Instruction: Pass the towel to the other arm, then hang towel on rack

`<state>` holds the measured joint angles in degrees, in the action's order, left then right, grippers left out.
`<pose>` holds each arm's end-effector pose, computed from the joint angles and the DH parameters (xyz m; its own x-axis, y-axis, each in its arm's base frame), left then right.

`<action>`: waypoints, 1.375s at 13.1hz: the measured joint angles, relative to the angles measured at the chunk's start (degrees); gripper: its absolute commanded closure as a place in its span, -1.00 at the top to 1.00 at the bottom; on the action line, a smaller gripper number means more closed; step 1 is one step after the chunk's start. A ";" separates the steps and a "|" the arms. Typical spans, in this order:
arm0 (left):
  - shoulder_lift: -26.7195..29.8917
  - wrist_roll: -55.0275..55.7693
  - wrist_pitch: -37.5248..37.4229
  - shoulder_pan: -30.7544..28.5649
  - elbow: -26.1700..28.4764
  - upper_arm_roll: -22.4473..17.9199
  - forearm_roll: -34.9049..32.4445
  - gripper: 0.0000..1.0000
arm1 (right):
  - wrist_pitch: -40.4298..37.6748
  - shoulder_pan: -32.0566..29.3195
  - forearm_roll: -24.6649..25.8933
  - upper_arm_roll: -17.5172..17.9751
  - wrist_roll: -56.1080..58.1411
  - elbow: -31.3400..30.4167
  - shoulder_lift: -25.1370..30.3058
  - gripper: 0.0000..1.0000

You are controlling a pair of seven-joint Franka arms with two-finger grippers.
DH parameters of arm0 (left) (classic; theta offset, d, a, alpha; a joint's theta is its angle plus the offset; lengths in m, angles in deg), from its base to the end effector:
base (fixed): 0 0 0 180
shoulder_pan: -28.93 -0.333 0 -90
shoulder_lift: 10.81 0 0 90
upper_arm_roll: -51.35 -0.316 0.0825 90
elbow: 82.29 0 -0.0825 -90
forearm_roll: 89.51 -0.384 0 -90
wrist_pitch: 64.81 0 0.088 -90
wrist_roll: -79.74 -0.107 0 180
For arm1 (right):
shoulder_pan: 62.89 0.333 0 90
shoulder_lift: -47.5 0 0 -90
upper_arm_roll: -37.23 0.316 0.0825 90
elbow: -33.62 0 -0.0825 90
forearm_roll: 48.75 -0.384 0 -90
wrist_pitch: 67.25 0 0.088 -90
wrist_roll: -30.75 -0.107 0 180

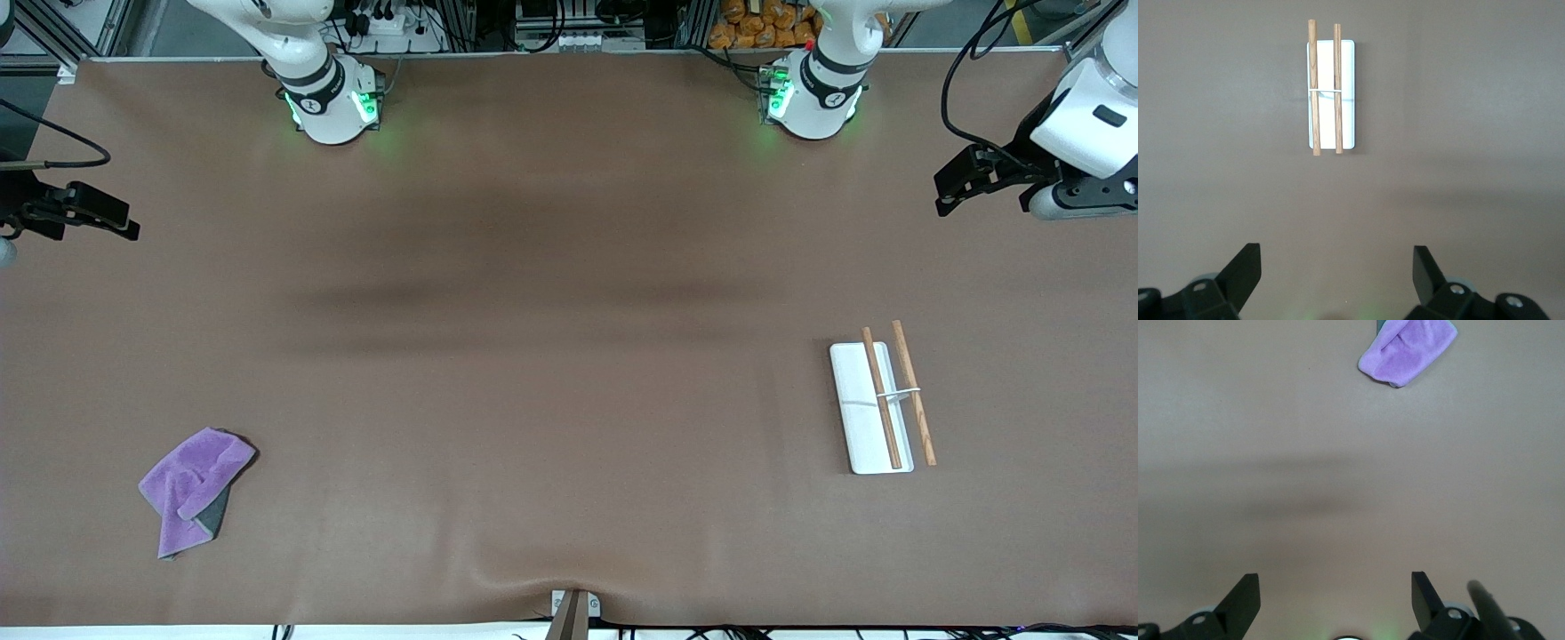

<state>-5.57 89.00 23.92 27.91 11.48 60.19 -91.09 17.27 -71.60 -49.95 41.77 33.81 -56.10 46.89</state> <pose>0.5188 -0.0722 0.6403 0.9996 0.0262 0.0091 0.0266 -0.9988 -0.0407 0.5457 -0.0376 0.6131 0.9949 -0.0169 -0.0999 -0.0197 -0.9994 -0.0272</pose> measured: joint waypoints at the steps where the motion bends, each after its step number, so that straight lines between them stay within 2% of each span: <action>1: 0.00 0.00 0.00 0.01 -0.01 0.00 0.00 1.00 | 0.00 0.00 0.04 0.00 0.28 0.00 0.00 1.00; 18: -1.45 -0.21 -0.12 0.00 -0.85 0.02 0.00 1.00 | 0.08 -1.15 0.33 -0.71 1.09 -0.18 -0.42 1.00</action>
<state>-7.01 88.79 23.79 27.90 10.64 60.21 -91.08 17.35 -72.75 -49.62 41.06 34.90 -56.29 46.47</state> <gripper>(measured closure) 0.000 0.000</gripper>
